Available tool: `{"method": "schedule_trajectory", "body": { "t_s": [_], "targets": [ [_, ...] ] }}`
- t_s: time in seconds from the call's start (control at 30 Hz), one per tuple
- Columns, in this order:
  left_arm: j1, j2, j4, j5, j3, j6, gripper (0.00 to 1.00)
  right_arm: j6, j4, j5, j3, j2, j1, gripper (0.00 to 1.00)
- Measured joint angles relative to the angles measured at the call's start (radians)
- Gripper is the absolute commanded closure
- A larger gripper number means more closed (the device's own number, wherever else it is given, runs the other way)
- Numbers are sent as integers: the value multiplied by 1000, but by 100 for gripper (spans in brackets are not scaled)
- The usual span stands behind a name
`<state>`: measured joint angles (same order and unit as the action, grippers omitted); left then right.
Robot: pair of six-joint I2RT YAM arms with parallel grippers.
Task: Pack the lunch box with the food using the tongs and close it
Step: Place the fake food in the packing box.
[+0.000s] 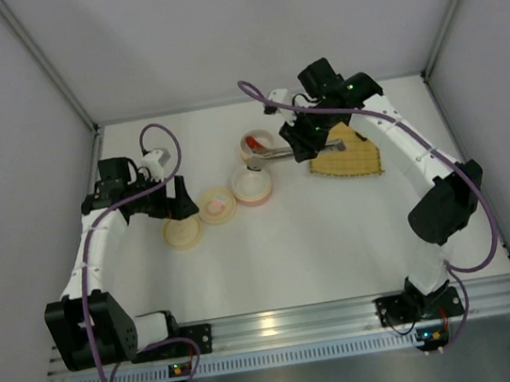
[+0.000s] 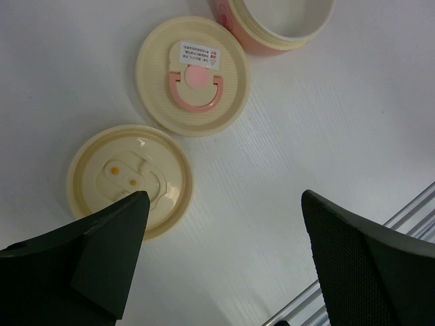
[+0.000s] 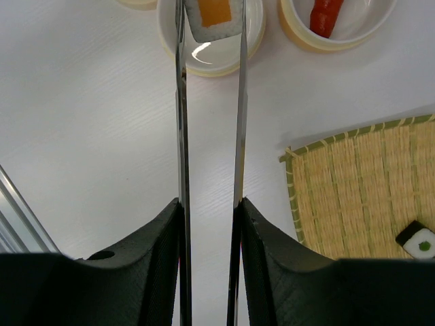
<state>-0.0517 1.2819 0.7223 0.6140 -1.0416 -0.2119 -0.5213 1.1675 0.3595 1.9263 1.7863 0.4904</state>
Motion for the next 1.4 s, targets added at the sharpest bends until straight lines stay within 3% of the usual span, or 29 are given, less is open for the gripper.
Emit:
{"method": "schedule_trajectory", "body": {
  "t_s": [0.47,1.4],
  "targets": [
    [-2,0,0,0,0,-1,1,-3,0,-96,0,130,59,84],
    [-13,0,-1,0,4,-20,2,-29,0,-142,0,185,124,75]
  ]
}}
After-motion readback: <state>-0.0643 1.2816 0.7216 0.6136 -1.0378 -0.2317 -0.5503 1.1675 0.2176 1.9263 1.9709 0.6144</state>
